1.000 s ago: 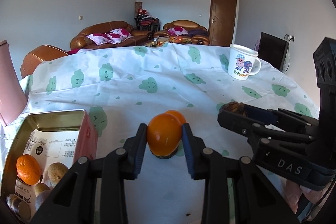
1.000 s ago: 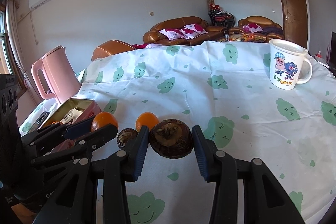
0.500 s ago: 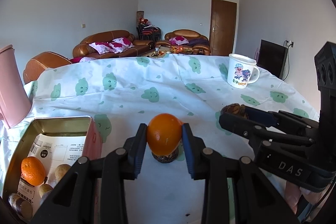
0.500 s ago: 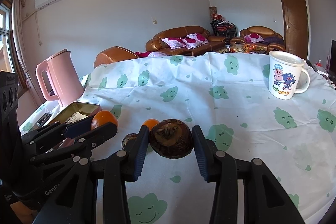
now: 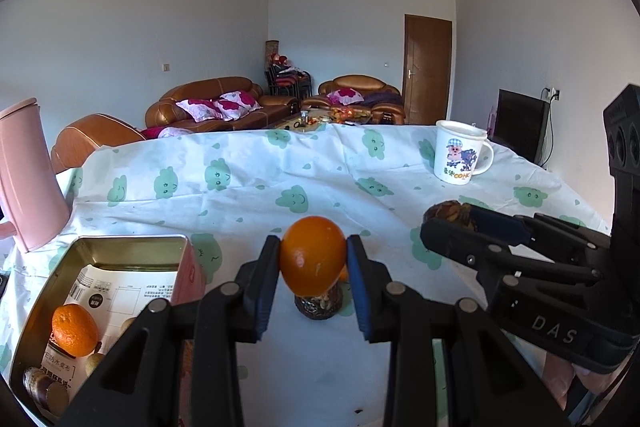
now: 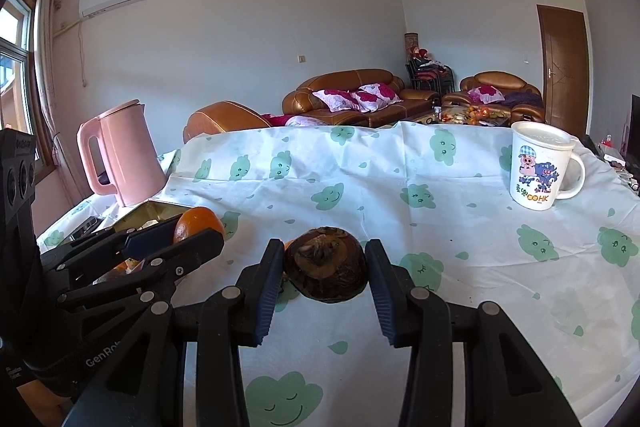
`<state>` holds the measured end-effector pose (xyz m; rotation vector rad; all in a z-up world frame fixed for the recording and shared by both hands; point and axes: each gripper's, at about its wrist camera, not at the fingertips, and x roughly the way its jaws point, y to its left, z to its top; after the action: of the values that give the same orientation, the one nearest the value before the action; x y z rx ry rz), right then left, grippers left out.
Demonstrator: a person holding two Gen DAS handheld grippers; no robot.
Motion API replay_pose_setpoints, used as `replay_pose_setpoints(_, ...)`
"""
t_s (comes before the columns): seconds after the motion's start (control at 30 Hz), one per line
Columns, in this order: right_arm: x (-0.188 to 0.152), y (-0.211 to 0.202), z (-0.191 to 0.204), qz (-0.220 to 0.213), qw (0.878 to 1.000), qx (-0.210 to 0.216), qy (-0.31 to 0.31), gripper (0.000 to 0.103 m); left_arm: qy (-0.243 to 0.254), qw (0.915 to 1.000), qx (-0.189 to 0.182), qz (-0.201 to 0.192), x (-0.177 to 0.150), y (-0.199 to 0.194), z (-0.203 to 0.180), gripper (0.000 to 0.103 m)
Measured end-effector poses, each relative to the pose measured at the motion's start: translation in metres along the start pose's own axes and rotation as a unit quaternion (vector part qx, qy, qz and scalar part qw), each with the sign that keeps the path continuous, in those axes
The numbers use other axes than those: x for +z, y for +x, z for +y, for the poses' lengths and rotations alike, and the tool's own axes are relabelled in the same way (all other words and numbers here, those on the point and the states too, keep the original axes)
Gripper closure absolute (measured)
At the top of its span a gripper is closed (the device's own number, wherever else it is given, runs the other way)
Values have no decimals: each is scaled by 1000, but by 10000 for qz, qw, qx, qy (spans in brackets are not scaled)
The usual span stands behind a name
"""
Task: Organize fruits
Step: 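Carry the orange into the pink tin and open the left tool while the right tool drops the persimmon in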
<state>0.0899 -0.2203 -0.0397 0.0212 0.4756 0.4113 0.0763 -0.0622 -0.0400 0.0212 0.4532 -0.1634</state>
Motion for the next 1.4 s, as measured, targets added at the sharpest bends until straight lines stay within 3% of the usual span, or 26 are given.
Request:
replay_pose_setpoints(0.73, -2, -21, 15, -556, 9977, -7, -399, 59, 136, 9979, 211, -591, -3, -25, -6, 68)
replay_pose_setpoints(1.07, -5, -21, 28, -410, 9980, 7, -488, 59, 115, 9983, 108, -566, -9, -38, -2, 68)
replay_pose_setpoints(1.2, -6, -14, 41, -237, 9985, 296, -395, 59, 52, 9987, 177, -478, -14, -47, 11, 68)
replay_pose_setpoints(1.4, -2, -6, 88, -180, 9948, 755, -666, 59, -288, 9977, 507, -336, -14, -68, 62, 68)
